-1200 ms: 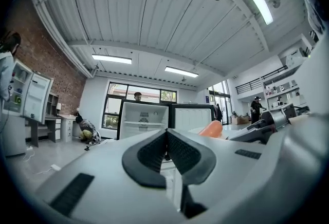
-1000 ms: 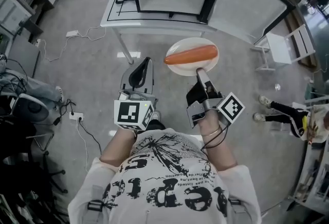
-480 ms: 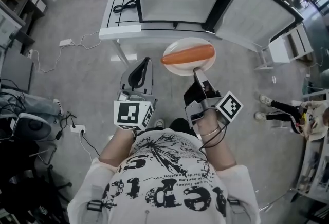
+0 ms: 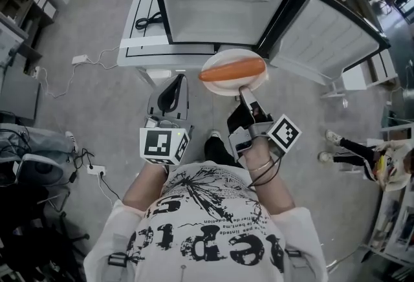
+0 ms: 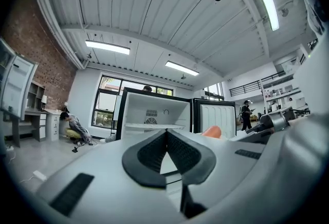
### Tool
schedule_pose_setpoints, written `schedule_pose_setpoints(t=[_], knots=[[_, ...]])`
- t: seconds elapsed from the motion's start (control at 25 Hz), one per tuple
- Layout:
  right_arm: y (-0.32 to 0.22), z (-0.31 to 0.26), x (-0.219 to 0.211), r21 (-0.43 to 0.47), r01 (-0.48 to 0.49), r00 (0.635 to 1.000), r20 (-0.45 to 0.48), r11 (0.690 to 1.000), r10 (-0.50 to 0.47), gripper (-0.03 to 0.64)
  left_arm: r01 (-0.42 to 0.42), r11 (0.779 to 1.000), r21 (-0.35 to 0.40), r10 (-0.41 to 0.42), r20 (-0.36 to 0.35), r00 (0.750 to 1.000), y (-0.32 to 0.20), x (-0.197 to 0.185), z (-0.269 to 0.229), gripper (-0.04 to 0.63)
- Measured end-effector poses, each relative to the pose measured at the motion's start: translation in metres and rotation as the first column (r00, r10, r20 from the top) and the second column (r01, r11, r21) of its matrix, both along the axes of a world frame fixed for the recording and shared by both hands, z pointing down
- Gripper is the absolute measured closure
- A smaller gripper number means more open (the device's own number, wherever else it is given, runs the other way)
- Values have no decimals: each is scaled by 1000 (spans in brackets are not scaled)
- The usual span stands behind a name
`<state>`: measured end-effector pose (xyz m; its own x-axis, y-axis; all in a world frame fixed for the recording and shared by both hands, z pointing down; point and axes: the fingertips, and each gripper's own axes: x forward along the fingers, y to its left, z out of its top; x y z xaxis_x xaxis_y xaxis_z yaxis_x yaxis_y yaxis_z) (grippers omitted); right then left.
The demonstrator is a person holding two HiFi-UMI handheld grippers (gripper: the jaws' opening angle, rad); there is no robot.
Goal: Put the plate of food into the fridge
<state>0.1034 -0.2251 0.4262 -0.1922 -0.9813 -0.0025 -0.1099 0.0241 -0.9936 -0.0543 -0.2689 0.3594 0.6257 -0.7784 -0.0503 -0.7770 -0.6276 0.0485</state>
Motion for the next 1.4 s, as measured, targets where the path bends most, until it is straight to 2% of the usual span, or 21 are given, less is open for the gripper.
schedule_pose_setpoints(t=[0.32, 0.68, 0.96, 1.16, 1.32, 1.4], knots=[[-85, -16, 49, 29, 56, 998, 0, 998, -56, 595, 50, 998, 22, -50, -1, 999, -79, 50, -14, 589], [-132, -17, 89, 36, 86, 996, 0, 996, -86, 595, 65, 998, 27, -65, 26, 998, -114, 90, -12, 589], [-167, -21, 92, 40, 64, 998, 6, 997, -64, 592, 47, 999, 9, -48, 10, 999, -156, 91, -12, 589], [-192, -30, 92, 46, -3, 1000, 10, 999, 3, 592, 11, 997, 70, -15, 64, 998, -186, 88, -22, 589], [-214, -35, 91, 48, -46, 999, 9, 998, 46, 592, -33, 998, 55, 32, 22, 999, -212, 85, -27, 589], [-222, -36, 92, 48, -70, 998, 9, 996, 69, 592, -43, 997, 67, 41, 32, 999, -219, 84, -28, 589]])
